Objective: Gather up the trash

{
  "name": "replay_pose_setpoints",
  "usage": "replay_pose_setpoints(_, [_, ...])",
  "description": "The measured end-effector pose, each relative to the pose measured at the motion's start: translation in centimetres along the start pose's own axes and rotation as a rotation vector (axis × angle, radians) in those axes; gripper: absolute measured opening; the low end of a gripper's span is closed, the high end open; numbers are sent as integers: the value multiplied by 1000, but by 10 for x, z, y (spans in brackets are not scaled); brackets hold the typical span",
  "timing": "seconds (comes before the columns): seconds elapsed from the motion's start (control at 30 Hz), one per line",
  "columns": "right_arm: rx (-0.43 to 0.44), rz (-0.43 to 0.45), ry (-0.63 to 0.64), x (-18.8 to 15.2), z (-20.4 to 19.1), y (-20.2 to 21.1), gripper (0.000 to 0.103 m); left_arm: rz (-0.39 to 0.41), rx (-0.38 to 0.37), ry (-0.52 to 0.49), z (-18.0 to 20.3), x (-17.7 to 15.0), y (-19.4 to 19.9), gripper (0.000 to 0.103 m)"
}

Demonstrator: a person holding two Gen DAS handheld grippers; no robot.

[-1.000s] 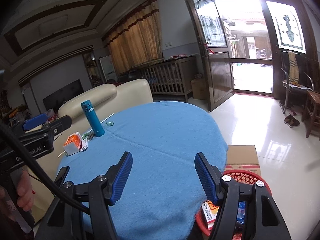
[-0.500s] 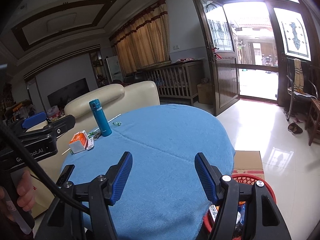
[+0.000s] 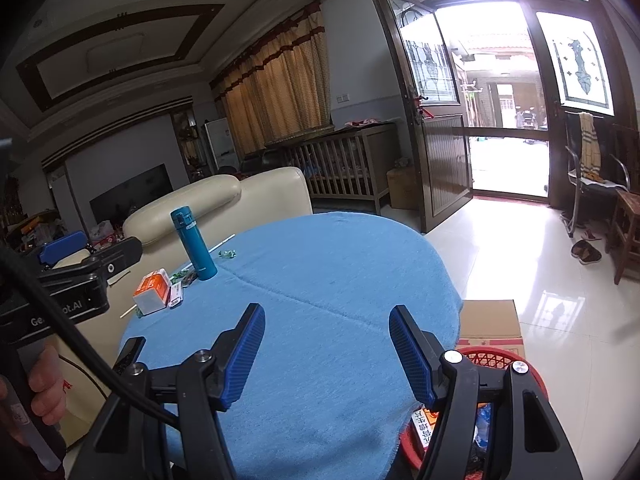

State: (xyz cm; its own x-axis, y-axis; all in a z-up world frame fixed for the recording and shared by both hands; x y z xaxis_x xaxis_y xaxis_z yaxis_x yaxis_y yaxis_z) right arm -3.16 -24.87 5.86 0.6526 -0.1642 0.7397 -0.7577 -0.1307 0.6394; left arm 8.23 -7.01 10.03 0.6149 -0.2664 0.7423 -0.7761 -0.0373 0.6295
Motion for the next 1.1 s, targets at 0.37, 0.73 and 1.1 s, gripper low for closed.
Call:
replay_pose_setpoints(0.37, [-35, 25, -39, -1, 25, 11, 69, -14, -26, -31, 16, 7, 1, 97])
replay_pose_setpoints(0.73, [-91, 94, -110, -2, 67, 35, 69, -9, -99, -113, 48, 13, 19, 97])
replay_pose_setpoints(1.1, [-72, 62, -70, -1, 51, 22, 69, -22, -91, -63, 31, 12, 14, 97])
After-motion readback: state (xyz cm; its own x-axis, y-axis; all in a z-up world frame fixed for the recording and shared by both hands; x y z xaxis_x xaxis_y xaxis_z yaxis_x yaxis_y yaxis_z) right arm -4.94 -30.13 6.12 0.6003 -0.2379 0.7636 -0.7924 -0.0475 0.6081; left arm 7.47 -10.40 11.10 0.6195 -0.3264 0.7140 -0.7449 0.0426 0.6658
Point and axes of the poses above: each gripper's, at about its wrist camera, not at the fingertips, and y roughly against the way its jaws point, z to its right, x to its top, the point moved 1 cm from there along -y, roughly the way its jaws point, and after that the axes turned 14 degrees about -z, right-handed, at the moved point
